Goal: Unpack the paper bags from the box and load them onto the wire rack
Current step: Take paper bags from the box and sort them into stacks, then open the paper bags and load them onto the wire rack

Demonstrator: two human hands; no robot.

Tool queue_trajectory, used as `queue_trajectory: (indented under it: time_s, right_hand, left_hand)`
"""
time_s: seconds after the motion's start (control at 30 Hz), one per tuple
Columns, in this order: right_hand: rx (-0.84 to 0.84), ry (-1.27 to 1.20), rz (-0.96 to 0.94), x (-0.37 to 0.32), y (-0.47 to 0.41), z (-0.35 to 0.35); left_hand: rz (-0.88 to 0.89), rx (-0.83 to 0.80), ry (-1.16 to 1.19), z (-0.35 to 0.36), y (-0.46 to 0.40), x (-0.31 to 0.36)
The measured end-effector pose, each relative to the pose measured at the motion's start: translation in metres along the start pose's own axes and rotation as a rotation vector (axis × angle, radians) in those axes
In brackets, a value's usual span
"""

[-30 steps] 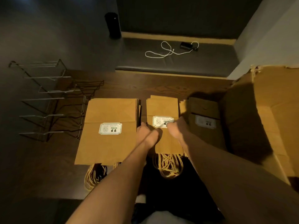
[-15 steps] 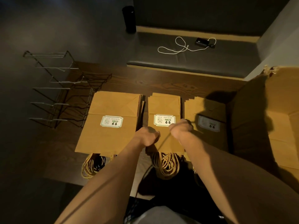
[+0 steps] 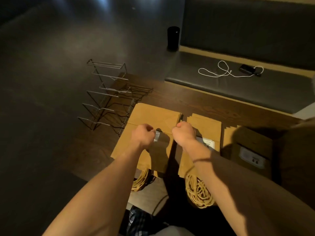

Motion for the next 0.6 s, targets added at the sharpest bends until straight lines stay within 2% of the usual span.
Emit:
queue_trajectory:
  time_s: [0.13,0.27,0.37,0.6]
  right_hand:
    - [-0.026,-0.024,0.1,-0.014,0.003,0.034]
    - [-0.04,-0.045,0.208,-0.004,0.003,0.06]
    - [-0.056,-0.08,0.277,0.004,0.005,0.081]
    - [0.032,-0.234,0.405,0.02,0.017,0.086]
  left_hand:
    - [-0.165,0.085,-0.048,-0.04,-0.018,-0.047]
    - [-0.289,-0.029,-0.086,-0.045,-0.031,-0.085]
    - [-0.287,-0.136,-0.104,-0.041,-0.042,-0.099]
    - [-0.234,-0.188,-0.142,-0.045,-0.055,-0.098]
Point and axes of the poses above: each hand's wrist, its own y-axis away from the middle knuckle, its own z-axis out of the palm, x = y × z, the point moved 7 cm from there along -y, towards the middle knuckle, and after that the axes turned 1 degree about -z, right-handed, at the moved point
